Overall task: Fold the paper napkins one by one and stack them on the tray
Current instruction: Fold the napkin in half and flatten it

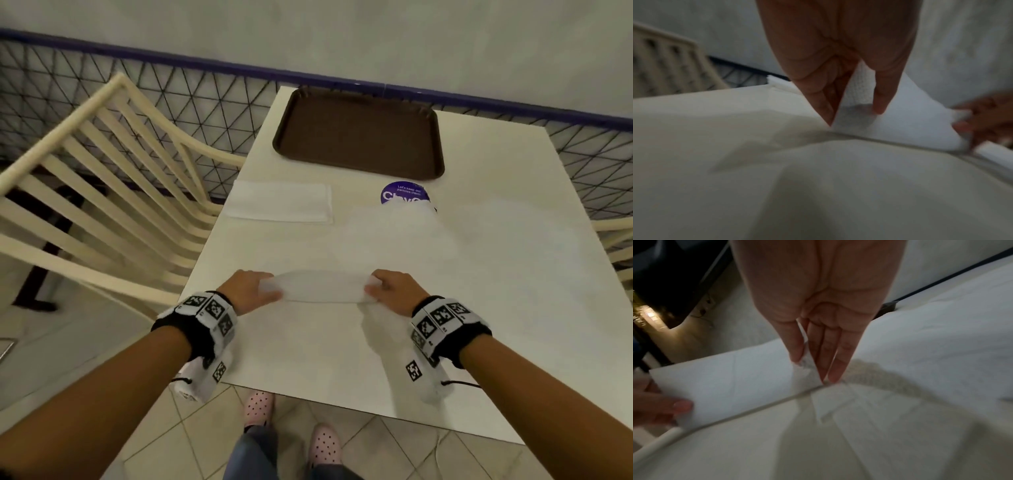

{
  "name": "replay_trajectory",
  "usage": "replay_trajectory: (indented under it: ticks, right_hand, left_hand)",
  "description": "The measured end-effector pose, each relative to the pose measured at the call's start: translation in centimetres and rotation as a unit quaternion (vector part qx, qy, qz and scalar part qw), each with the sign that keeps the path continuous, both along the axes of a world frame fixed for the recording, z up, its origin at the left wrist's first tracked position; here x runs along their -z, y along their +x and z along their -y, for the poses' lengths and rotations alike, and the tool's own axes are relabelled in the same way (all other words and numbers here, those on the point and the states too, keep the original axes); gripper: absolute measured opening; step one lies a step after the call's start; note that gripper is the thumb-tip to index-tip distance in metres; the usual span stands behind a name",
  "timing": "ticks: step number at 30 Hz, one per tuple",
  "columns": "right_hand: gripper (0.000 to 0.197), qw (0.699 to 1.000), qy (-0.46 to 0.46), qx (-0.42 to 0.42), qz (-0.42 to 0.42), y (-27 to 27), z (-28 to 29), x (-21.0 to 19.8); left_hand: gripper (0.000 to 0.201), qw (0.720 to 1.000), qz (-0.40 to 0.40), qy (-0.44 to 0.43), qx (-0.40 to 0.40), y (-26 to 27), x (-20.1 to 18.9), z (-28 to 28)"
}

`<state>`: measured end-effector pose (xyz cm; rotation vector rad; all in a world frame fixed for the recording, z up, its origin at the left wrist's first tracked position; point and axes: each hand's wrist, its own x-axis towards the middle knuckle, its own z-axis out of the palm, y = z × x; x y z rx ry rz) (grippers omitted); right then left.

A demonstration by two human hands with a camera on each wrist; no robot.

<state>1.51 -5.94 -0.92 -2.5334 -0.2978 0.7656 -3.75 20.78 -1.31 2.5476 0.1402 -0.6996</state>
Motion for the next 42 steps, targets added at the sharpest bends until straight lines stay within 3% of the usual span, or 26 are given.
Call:
replay_trajectory:
  ticks: [3, 7, 11, 14, 27, 34, 39, 42]
  right_hand:
    - [0.016, 0.996, 0.059, 0.067, -0.028, 1.4, -0.6, -0.4]
    - [0.038, 0.987, 0.089, 0.133, -0.026, 3.0, -2.2, -0.8]
    - [0.02, 0.978, 0.105, 0.165, -0.078, 4.0, -3.7, -0.3]
    - [0.031, 0.969, 0.097, 0.197, -0.112, 4.3, -4.0, 0.5]
    - [0.029, 0.987, -0.02, 0.158, -0.029, 5.6, -5.0, 1.5]
    - [0.036, 0.986, -0.035, 0.162, -0.025, 5.9, -5.1, 1.9]
    - [0.048, 0.984, -0.035, 0.175, -0.028, 5.9, -5.2, 1.8]
    - [0.049, 0.983, -0.028, 0.181, -0.031, 5.8, -5.4, 1.7]
  left_hand:
    - [0.038, 0.992, -0.039, -0.064, -0.106, 1.0, 0.4, -1.5]
    - [0.038, 0.945, -0.067, -0.215, -0.236, 2.3, 0.9, -2.4]
    - [0.038, 0.932, -0.087, -0.23, -0.267, 3.5, 1.1, -2.1]
    - [0.035, 0.925, -0.104, -0.238, -0.277, 4.1, 1.3, -2.1]
    - [0.021, 0.939, -0.114, -0.188, -0.265, 5.0, 1.7, -2.6]
    - [0.034, 0.955, -0.092, -0.136, -0.248, 5.4, 2.0, -2.6]
    - [0.029, 0.979, -0.082, -0.026, -0.182, 5.4, 1.1, -1.7]
    - [0.042, 0.984, -0.071, 0.04, -0.157, 5.4, 0.8, -1.2]
